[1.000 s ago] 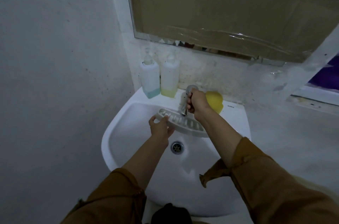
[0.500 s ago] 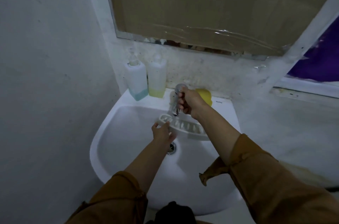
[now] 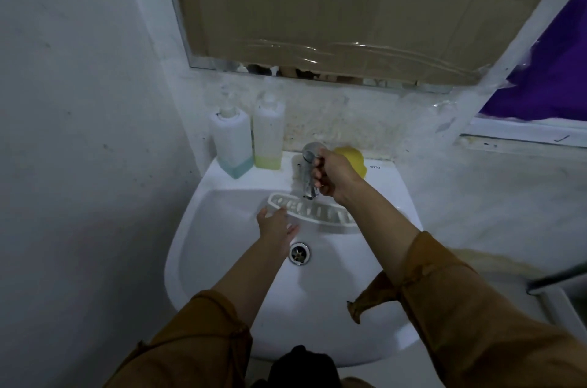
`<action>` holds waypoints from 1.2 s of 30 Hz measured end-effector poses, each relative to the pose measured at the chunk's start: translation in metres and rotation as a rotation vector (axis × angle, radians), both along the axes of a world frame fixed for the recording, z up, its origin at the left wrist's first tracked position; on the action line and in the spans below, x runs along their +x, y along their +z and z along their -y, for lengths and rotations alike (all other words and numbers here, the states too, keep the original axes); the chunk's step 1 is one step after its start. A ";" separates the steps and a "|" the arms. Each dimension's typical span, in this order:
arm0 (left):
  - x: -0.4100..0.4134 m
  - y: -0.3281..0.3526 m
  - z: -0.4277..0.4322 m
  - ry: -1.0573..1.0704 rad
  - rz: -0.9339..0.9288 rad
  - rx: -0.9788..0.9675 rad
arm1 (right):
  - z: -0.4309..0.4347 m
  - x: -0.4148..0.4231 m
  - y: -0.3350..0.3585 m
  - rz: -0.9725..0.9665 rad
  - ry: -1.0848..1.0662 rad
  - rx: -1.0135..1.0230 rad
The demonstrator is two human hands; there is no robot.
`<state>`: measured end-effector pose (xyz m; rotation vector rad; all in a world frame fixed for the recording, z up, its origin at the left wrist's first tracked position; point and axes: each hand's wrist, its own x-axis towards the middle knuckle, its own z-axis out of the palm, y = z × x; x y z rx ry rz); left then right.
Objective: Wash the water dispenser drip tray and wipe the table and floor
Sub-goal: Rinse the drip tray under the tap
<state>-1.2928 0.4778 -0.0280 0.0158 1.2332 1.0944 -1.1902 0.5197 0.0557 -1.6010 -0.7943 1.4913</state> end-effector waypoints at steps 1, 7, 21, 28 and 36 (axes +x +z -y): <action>-0.007 0.000 0.000 0.024 -0.003 -0.002 | 0.000 -0.002 0.000 0.002 -0.011 -0.002; -0.044 -0.001 -0.002 0.136 -0.077 0.006 | 0.000 -0.007 0.000 -0.025 -0.068 0.006; -0.054 0.002 0.001 0.157 -0.174 0.025 | 0.004 -0.009 -0.003 -0.054 -0.113 0.020; -0.037 -0.002 0.003 -0.030 -0.491 0.130 | 0.020 -0.006 -0.016 0.048 -0.041 0.021; -0.035 -0.010 0.009 -0.026 -0.305 0.098 | 0.064 -0.020 -0.065 0.419 0.040 0.329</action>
